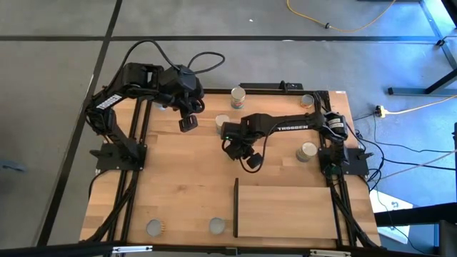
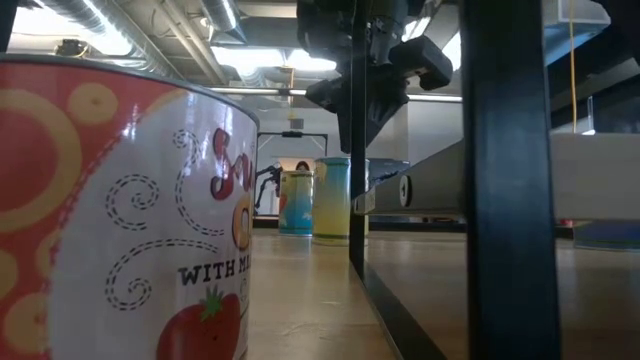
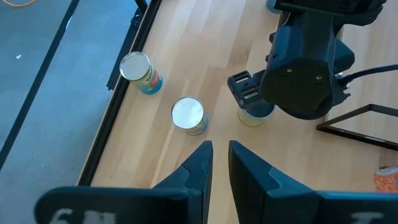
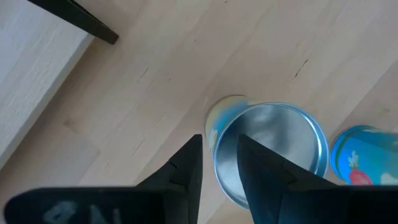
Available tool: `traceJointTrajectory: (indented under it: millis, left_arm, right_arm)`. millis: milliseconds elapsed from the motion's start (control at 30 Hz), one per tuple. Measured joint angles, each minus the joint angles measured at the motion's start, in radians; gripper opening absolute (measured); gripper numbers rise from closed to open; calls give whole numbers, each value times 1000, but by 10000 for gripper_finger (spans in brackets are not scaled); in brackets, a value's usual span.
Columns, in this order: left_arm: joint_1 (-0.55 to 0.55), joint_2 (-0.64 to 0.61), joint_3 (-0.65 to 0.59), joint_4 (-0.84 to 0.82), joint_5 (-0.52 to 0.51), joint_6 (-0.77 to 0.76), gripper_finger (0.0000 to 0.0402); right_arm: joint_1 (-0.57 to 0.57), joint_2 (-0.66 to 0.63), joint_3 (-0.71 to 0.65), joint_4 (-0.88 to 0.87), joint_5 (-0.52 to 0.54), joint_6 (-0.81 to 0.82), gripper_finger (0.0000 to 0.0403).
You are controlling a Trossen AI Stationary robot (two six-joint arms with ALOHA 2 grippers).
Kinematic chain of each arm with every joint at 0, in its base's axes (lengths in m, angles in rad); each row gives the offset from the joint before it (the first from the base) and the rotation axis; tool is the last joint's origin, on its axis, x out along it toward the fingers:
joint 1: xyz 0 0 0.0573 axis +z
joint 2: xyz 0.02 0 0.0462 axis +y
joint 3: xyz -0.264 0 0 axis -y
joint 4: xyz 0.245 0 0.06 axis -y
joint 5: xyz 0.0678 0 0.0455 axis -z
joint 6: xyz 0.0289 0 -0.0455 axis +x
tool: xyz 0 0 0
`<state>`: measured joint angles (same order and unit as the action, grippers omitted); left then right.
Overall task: Pick and place cans onto a shelf
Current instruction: Put the canned carrots on the shelf
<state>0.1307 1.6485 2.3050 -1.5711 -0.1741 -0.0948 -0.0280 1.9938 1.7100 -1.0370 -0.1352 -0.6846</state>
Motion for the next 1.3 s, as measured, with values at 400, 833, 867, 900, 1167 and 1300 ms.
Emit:
traceJointTrajectory:
  millis: [400,833,867,900,1167,1300]
  left_arm:
    - [0,1,0,0,0,0,46]
    - [0,1,0,0,0,0,46]
    - [0,1,0,0,0,0,46]
    - [0,1,0,0,0,0,46]
    - [0,1,0,0,0,0,46]
    - [0,1,0,0,0,0,46]
  right_arm:
    - [-1,34,0,23,1,2,101]
    - [-4,45,3,40,8,79,57]
    - [-5,45,3,39,7,82,46]
    - [-5,45,3,38,8,90,35]
    - [-15,46,3,37,6,173,4]
    - [-15,45,3,36,6,186,2]
